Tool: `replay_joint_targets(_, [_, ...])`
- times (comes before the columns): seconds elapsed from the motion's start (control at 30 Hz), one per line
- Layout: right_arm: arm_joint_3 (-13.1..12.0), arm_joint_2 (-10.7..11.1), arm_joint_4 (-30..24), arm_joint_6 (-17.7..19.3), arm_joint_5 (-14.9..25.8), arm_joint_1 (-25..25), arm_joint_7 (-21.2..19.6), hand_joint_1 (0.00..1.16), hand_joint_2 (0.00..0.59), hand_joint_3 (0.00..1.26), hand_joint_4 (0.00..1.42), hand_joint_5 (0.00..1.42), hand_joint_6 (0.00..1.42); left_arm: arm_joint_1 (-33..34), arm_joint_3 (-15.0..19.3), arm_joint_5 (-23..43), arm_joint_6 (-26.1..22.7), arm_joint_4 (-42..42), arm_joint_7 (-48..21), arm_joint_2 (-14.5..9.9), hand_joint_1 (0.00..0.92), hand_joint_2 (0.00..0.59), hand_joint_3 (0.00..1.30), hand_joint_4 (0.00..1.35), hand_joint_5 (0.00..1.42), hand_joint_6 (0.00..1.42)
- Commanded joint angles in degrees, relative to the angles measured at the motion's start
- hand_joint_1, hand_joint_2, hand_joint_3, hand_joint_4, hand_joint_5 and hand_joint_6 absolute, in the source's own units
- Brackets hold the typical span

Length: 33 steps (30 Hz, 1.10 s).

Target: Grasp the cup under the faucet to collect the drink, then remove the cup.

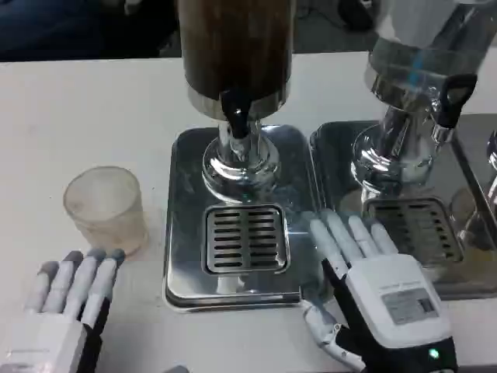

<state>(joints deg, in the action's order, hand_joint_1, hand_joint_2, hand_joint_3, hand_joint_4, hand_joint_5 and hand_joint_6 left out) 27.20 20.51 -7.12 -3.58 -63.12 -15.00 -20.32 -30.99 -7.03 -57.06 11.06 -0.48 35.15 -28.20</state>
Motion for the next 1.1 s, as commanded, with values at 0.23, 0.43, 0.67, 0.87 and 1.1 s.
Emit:
replay_joint_targets(0.23, [-1.0, -0.1, 0.2, 0.4, 1.8, 0.0, -0.4, 0.00, 0.520, 0.00, 0.00, 0.00, 0.00, -0.1, -1.2, 1.1, -1.5, 0.3, 0.8, 0.2, 0.000, 0.024, 0.00, 0.00, 0.00, 0.00])
replay_joint_targets(0.43, [-1.3, -0.2, 0.0, 0.2, 2.2, -0.2, -0.3, 0.00, 0.520, 0.00, 0.00, 0.00, 0.00, -0.4, -1.3, 1.6, -1.0, 0.1, 1.5, 0.6, 0.000, 0.034, 0.00, 0.00, 0.00, 0.00])
replay_joint_targets(0.67, [-1.9, -1.3, 0.0, -0.8, 2.3, -0.4, 0.1, 0.00, 0.520, 0.00, 0.00, 0.00, 0.00, -1.2, 1.3, 5.2, 1.5, -1.9, 4.6, 1.2, 0.000, 0.039, 0.00, 0.00, 0.00, 0.00])
replay_joint_targets(0.87, [-2.3, -2.7, -1.1, -2.7, 1.6, -0.3, 0.4, 0.00, 0.522, 0.00, 0.00, 0.00, 0.00, 0.7, 6.3, 11.5, 7.4, -0.6, 8.0, 1.5, 0.000, 0.040, 0.00, 0.00, 0.00, 0.00])
replay_joint_targets(1.1, [-3.3, -3.1, -1.9, -4.2, 2.2, 0.0, 1.5, 0.00, 0.522, 0.00, 0.00, 0.00, 0.00, 12.9, 8.8, 21.1, 16.0, 11.8, 4.5, -0.1, 0.000, 0.029, 0.00, 0.00, 0.00, 0.00])
